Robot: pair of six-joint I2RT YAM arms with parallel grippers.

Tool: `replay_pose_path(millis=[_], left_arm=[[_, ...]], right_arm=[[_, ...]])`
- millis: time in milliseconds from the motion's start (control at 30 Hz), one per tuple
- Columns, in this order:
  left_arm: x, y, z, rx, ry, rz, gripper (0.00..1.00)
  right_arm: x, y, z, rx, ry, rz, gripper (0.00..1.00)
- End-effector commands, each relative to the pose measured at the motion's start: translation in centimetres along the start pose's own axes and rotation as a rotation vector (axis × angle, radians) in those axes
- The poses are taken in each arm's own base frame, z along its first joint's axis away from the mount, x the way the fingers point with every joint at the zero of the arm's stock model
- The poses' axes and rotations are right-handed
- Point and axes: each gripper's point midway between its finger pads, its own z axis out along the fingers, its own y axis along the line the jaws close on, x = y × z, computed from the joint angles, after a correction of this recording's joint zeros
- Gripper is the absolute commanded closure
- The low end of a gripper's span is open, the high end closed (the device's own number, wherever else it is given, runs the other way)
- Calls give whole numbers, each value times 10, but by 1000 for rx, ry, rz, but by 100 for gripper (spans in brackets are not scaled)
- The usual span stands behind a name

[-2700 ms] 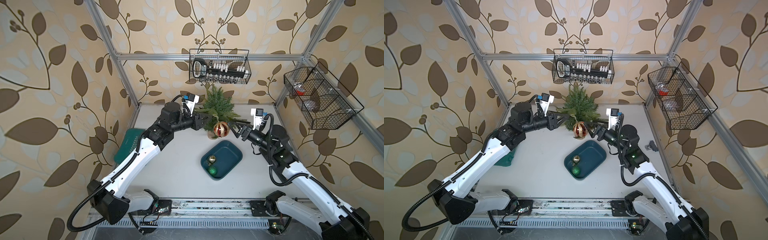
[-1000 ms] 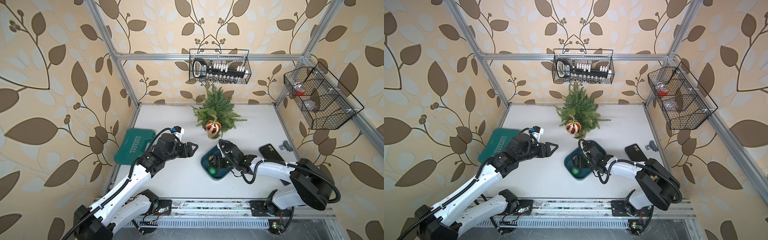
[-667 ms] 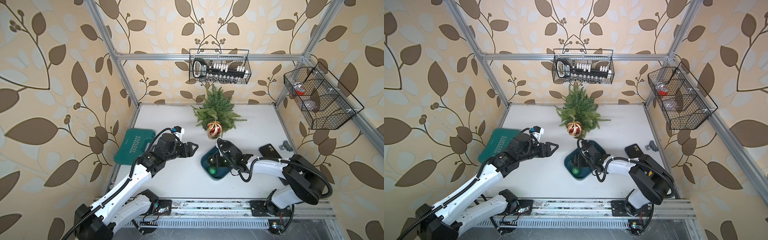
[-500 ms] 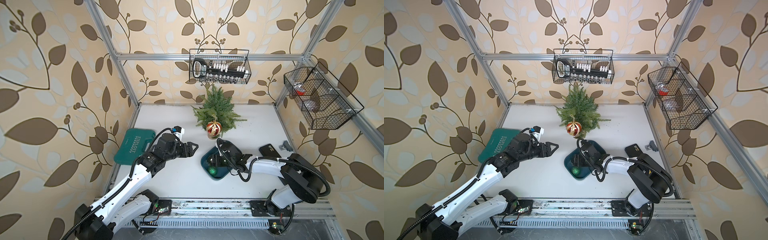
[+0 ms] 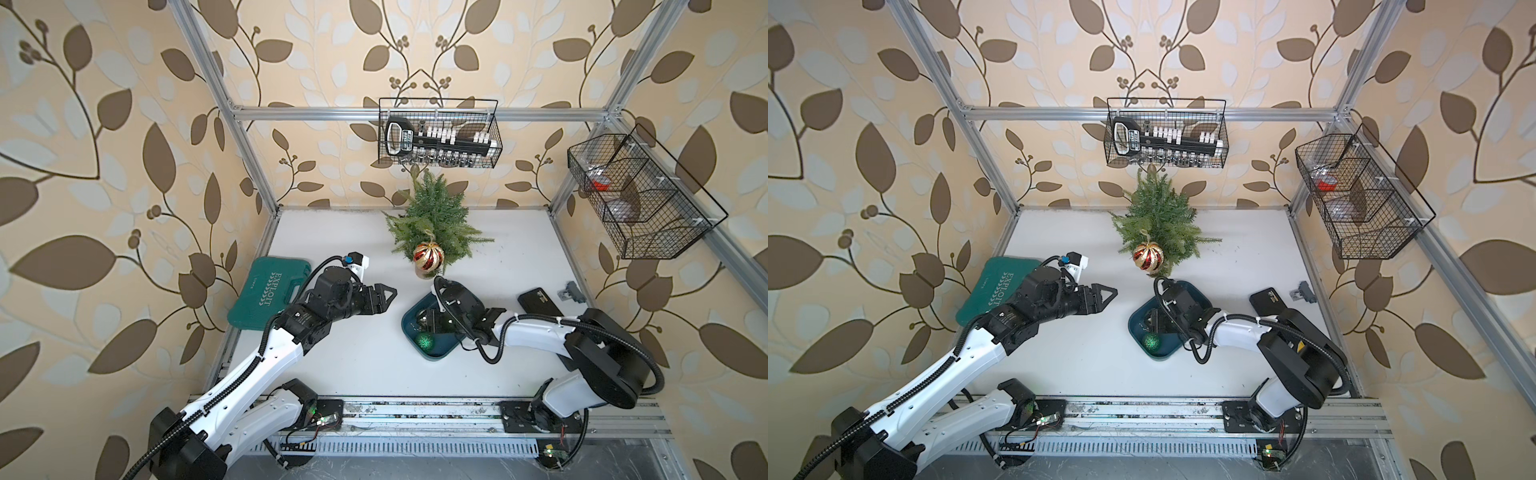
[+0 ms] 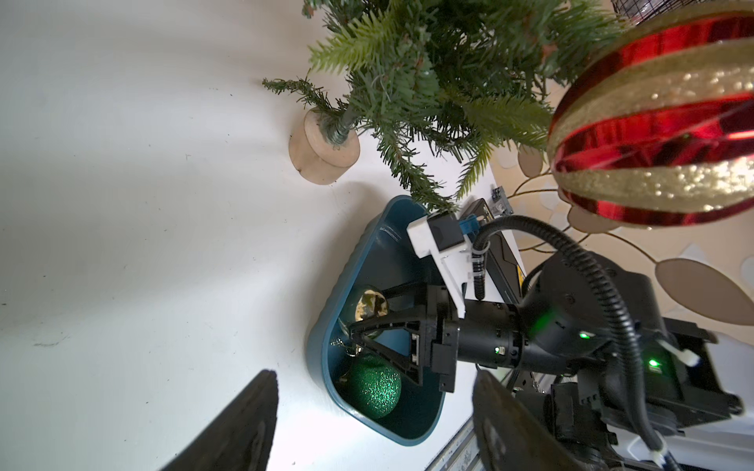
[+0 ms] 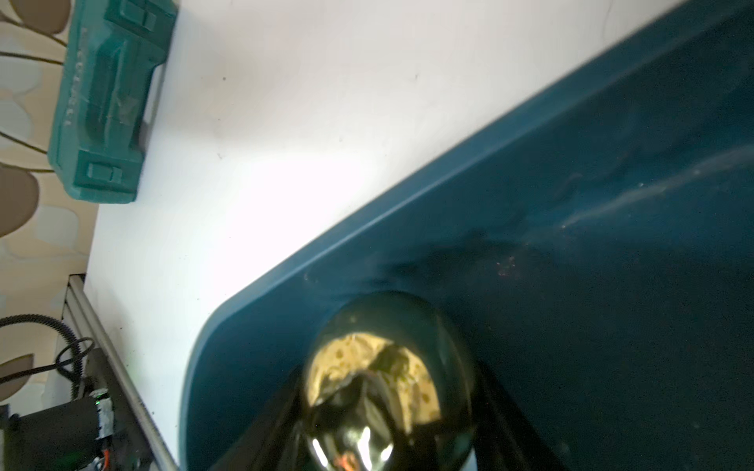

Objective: Decorate the small christmas tree with ornaments
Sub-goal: Pick up an ornament from the container.

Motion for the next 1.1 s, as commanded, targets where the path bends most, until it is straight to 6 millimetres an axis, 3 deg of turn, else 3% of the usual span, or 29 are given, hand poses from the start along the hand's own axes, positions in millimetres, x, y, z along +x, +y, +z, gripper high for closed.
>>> replay_pose_path(millis=[0,267,433,667,933,1067], left_arm=[[-19,-19,-8,62,-54,16,24],[-42,-65,-29,207,-92,81,27],[-55,-98,-41,327,-91,116,33],[-79,-132,-59,400,-112,167,34],[-118,-159,-62,398,-150,222,40],[-135,-170,-56,393,-145,251,42]], right_arm=[[-10,9,-28,-12,-52,-44,48],[-31,36,-118,-97,-198,-133,48],[-50,56,-175,-144,-309,-182,48],[-85,85,-231,-169,-433,-244,48],[-157,115,-269,-85,-525,-273,47],[-201,112,-275,-71,-545,-207,47]])
